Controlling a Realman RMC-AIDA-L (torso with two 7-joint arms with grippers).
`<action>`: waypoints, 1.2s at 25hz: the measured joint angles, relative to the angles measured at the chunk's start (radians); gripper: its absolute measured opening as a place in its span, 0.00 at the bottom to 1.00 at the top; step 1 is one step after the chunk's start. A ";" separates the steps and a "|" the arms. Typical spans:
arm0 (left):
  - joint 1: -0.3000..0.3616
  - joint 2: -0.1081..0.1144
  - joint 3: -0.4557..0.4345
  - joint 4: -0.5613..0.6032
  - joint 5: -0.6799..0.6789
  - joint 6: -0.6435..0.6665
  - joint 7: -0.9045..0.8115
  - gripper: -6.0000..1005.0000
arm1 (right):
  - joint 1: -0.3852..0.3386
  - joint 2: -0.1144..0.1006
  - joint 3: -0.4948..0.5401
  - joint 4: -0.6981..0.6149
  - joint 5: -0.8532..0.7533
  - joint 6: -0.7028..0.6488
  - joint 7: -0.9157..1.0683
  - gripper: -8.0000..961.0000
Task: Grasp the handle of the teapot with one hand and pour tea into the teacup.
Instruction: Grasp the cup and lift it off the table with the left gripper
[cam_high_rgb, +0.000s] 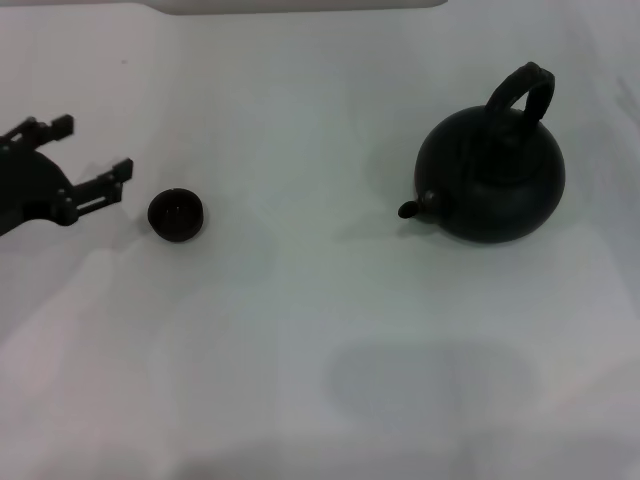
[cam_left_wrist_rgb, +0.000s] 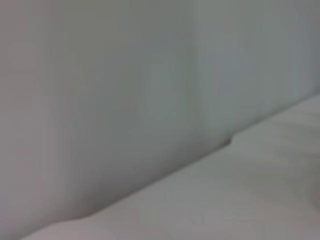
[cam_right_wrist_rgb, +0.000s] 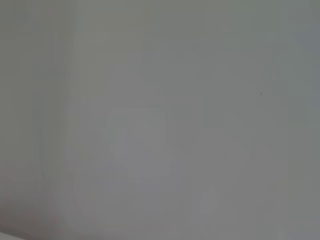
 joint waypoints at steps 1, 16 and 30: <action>0.014 0.000 0.009 -0.012 -0.053 -0.002 0.053 0.88 | 0.005 0.000 0.000 0.000 0.000 0.008 0.000 0.92; 0.044 -0.001 0.148 -0.189 -0.319 -0.017 0.303 0.88 | 0.065 -0.012 0.001 0.024 0.001 0.084 -0.003 0.92; 0.070 -0.001 0.221 -0.245 -0.386 -0.020 0.302 0.87 | 0.055 -0.016 0.058 0.052 0.000 0.075 -0.016 0.92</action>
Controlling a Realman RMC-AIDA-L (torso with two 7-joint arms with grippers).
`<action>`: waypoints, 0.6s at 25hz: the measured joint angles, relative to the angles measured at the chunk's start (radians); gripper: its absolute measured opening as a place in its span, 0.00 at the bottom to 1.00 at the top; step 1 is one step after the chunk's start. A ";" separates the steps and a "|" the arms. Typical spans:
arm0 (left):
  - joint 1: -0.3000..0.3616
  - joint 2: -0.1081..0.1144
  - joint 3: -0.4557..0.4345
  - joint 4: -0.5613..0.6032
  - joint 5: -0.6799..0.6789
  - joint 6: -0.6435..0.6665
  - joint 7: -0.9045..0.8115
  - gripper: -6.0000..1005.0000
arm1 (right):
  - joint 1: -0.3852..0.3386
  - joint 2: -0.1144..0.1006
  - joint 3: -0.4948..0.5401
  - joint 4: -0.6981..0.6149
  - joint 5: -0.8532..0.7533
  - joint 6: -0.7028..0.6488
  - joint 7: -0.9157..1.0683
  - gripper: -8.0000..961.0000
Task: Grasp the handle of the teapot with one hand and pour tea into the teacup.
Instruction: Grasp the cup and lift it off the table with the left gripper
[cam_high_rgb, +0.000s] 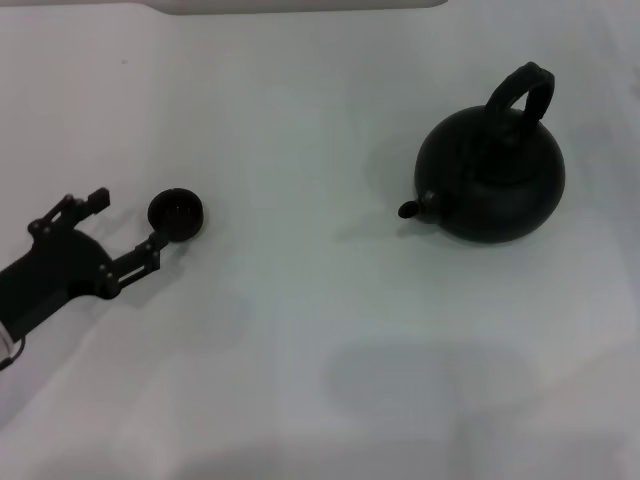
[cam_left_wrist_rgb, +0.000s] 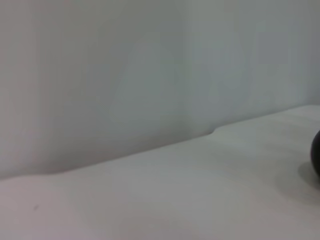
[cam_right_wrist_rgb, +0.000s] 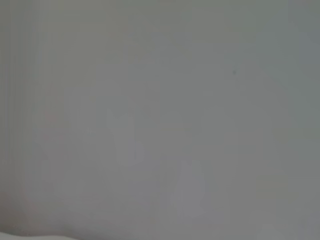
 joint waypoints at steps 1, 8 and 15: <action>0.000 0.001 -0.002 -0.012 -0.007 -0.001 0.001 0.87 | 0.000 0.000 0.003 0.001 -0.001 -0.001 -0.003 0.92; -0.032 0.006 -0.015 -0.106 -0.046 0.001 0.017 0.87 | -0.001 0.001 0.007 0.000 -0.005 -0.005 -0.013 0.92; -0.076 0.027 -0.080 -0.042 0.027 -0.006 -0.215 0.87 | -0.001 0.001 0.007 -0.001 -0.005 -0.016 -0.013 0.92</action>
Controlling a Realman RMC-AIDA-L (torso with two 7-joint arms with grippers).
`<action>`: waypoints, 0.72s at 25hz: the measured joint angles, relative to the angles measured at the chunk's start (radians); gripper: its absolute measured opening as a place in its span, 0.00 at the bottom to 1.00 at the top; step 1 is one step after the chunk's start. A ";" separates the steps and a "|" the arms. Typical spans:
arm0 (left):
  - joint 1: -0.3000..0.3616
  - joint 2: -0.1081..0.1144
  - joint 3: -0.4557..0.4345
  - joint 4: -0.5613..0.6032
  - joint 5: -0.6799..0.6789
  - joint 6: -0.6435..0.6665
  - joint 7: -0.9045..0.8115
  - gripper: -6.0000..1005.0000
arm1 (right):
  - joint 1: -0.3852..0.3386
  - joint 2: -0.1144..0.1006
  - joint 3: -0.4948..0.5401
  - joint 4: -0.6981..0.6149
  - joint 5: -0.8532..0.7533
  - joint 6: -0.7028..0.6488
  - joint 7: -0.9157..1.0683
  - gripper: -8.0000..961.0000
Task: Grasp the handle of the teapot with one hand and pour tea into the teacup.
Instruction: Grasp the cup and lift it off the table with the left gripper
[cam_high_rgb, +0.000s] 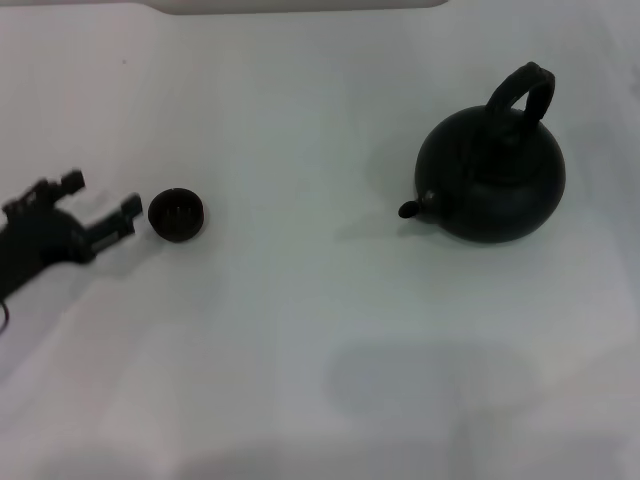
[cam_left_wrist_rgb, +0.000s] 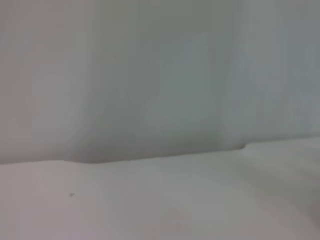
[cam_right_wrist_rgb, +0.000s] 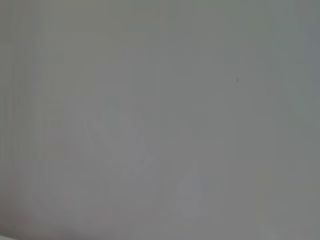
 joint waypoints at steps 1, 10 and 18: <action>-0.009 0.007 -0.012 0.025 0.040 -0.004 -0.072 0.87 | 0.000 0.000 0.000 0.001 0.000 0.000 0.000 0.92; -0.177 0.030 -0.220 0.371 0.940 0.033 -0.994 0.87 | -0.006 0.003 0.002 0.003 0.005 -0.005 -0.027 0.92; -0.415 0.119 -0.405 0.425 1.219 0.462 -1.352 0.87 | -0.020 0.013 0.019 0.014 0.014 -0.029 -0.059 0.92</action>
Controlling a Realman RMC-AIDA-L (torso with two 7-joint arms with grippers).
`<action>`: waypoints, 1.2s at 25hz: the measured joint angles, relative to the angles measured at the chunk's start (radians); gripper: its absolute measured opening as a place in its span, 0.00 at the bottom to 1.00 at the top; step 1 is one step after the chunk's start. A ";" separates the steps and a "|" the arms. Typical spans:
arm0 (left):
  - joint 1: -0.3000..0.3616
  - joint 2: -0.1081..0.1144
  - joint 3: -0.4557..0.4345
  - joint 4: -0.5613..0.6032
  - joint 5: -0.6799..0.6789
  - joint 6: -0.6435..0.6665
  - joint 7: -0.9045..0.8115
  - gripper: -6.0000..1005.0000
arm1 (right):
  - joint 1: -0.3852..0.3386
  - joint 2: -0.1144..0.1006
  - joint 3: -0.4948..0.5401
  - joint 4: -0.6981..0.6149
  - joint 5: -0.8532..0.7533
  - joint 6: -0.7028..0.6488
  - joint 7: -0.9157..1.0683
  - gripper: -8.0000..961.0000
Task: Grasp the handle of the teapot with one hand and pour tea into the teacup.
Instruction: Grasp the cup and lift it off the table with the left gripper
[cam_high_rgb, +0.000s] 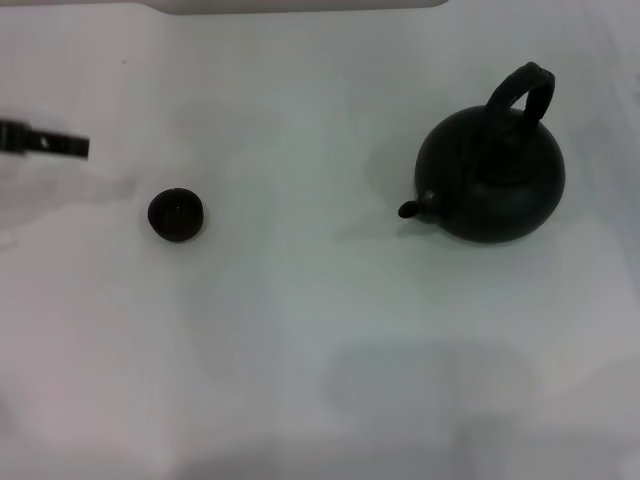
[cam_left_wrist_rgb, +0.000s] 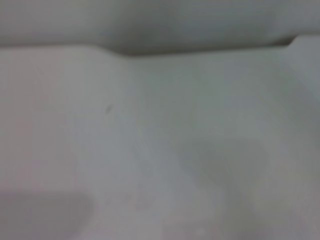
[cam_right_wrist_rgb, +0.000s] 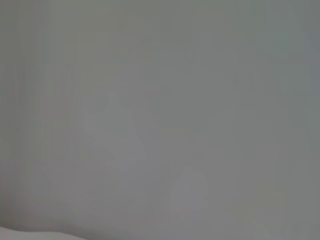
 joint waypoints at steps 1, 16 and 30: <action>-0.023 0.011 -0.033 0.013 -0.001 0.047 -0.018 0.87 | -0.001 0.002 0.006 0.000 0.000 -0.001 -0.007 0.92; -0.261 0.092 -0.066 -0.013 0.210 0.356 -0.215 0.87 | 0.000 0.017 0.017 0.001 -0.006 -0.001 -0.032 0.92; -0.295 0.015 -0.068 -0.155 0.219 0.331 -0.189 0.87 | -0.008 0.012 0.011 0.001 -0.010 -0.011 -0.033 0.92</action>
